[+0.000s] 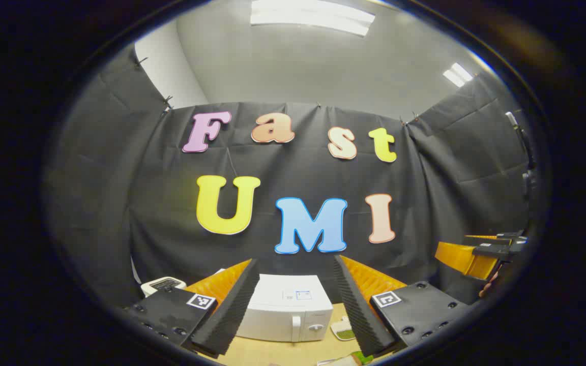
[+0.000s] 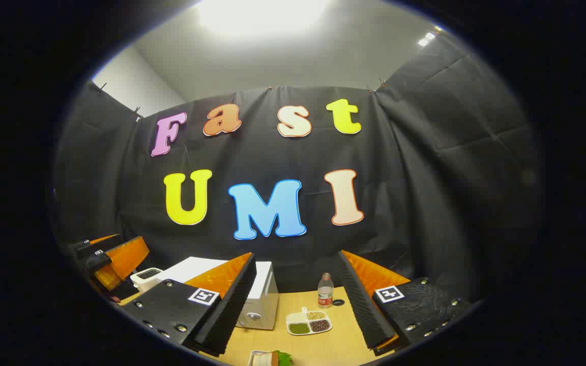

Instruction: Open the microwave oven with the left hand, put the food in, and close the microwave oven.

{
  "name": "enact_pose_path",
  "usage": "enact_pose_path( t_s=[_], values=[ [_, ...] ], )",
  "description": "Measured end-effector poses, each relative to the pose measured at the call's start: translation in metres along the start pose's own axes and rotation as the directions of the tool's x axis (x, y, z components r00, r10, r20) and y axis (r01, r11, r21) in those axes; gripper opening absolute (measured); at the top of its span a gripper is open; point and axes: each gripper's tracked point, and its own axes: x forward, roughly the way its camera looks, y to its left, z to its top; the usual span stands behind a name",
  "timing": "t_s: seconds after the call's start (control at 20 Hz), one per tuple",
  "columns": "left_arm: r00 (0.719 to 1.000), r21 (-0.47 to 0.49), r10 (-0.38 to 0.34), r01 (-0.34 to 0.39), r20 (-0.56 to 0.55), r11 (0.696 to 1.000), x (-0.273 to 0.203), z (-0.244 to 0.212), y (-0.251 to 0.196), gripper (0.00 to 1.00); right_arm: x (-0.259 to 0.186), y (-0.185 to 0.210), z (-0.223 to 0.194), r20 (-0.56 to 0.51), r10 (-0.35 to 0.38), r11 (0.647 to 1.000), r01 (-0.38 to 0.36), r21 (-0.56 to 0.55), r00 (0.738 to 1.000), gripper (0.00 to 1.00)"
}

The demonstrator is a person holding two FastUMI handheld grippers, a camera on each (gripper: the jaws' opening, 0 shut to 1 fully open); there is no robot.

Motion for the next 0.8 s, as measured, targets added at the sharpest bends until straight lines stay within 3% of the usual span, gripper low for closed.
enact_pose_path(
  t_s=[0.2, 0.55, 0.8],
  values=[
    [1.000, 0.006, 0.008, -0.008, 0.013, 1.000, 0.005, -0.002, -0.012, 0.96, 0.007, 0.004, -0.012, -0.037, 0.057, 0.997, -0.058, -0.046, 0.998, 0.96],
    [1.000, -0.002, 0.001, -0.001, 0.000, 1.000, 0.016, -0.018, -0.018, 0.97, 0.018, 0.000, -0.013, -0.020, 0.051, 0.998, -0.052, -0.040, 0.999, 0.96],
    [0.996, -0.010, -0.048, 0.047, -0.072, 0.999, 0.035, -0.071, -0.024, 0.96, 0.021, 0.001, -0.034, -0.061, 0.053, 0.998, -0.055, -0.028, 0.997, 0.96]
  ],
)
